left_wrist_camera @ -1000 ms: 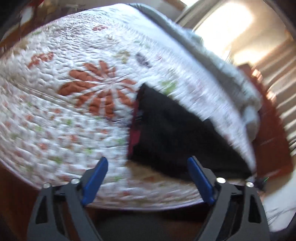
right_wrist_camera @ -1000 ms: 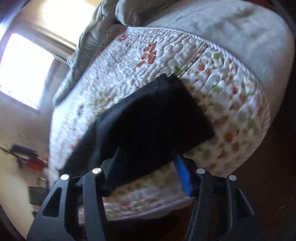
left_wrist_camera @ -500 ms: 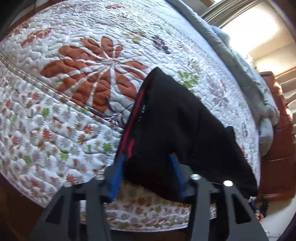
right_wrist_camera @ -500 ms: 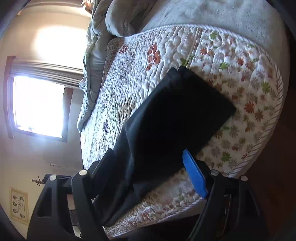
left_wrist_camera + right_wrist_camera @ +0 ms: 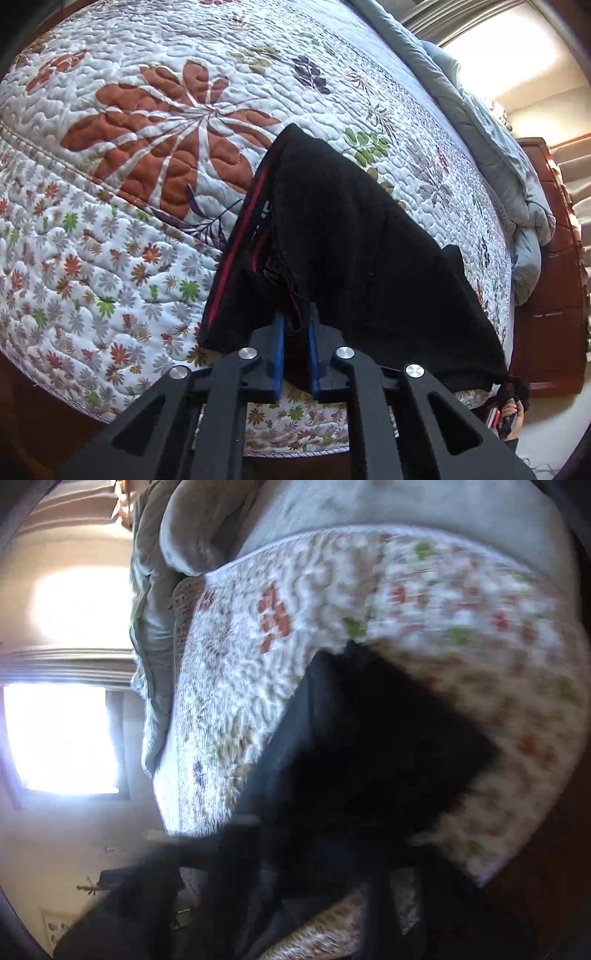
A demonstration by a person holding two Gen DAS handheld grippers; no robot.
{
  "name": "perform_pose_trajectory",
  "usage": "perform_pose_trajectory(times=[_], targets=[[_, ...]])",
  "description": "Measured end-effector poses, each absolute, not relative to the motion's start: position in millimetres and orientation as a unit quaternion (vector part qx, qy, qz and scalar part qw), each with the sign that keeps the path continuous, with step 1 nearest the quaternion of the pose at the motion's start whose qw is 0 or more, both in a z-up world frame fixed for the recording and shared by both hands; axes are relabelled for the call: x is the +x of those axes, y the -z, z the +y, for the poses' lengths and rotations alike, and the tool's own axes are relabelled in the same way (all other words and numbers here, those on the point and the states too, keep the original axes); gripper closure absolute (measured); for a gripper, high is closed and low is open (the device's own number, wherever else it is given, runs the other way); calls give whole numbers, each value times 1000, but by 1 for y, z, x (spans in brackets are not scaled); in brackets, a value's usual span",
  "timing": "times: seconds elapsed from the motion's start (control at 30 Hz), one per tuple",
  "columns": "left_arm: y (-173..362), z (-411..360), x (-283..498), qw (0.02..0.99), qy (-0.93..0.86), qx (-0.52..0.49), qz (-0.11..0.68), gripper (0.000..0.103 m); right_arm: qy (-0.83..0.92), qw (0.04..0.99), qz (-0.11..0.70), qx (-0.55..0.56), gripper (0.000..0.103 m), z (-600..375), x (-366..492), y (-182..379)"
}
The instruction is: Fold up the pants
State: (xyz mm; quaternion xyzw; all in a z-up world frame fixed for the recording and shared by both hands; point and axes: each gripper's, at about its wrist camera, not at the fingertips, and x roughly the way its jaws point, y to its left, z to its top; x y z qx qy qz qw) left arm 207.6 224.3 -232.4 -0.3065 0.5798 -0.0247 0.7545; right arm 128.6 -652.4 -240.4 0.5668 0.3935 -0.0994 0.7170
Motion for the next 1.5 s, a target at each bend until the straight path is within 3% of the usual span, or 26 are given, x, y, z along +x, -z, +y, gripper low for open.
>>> perform_pose_trajectory(times=[0.07, 0.2, 0.27, 0.43, 0.53, 0.63, 0.7, 0.83, 0.87, 0.97, 1.0, 1.13, 1.43, 1.5], targets=[[221, 224, 214, 758, 36, -325, 565, 97, 97, 753, 397, 516, 98, -645, 151, 214], [192, 238, 211, 760, 65, -388, 517, 97, 53, 840, 311, 441, 99, -632, 151, 133], [198, 246, 204, 751, 62, -407, 516, 97, 60, 836, 315, 445, 98, -638, 143, 145], [258, 269, 182, 703, 30, -457, 544, 97, 111, 770, 388, 494, 97, -659, 130, 238], [259, 271, 178, 710, 41, -456, 535, 97, 142, 750, 423, 488, 80, -661, 124, 260], [244, 260, 182, 732, 66, -419, 533, 95, 163, 764, 435, 447, 60, -627, 112, 237], [236, 253, 183, 743, 75, -399, 533, 92, 77, 762, 455, 454, 59, -567, 107, 230], [242, 253, 180, 743, 66, -404, 530, 70, -124, 691, 521, 485, 57, -413, 118, 243], [245, 254, 179, 740, 64, -407, 532, 70, -143, 682, 528, 485, 54, -388, 122, 245], [257, 254, 176, 731, 56, -411, 541, 71, -195, 654, 541, 491, 51, -312, 145, 255], [258, 253, 174, 731, 56, -411, 541, 80, -194, 650, 547, 491, 51, -300, 151, 260], [258, 253, 169, 736, 55, -411, 536, 88, -168, 613, 585, 504, 51, -257, 166, 292], [249, 248, 171, 753, 71, -387, 528, 90, -130, 623, 583, 505, 51, -237, 168, 301], [248, 248, 173, 753, 72, -386, 529, 90, -118, 624, 580, 510, 56, -236, 169, 302]])
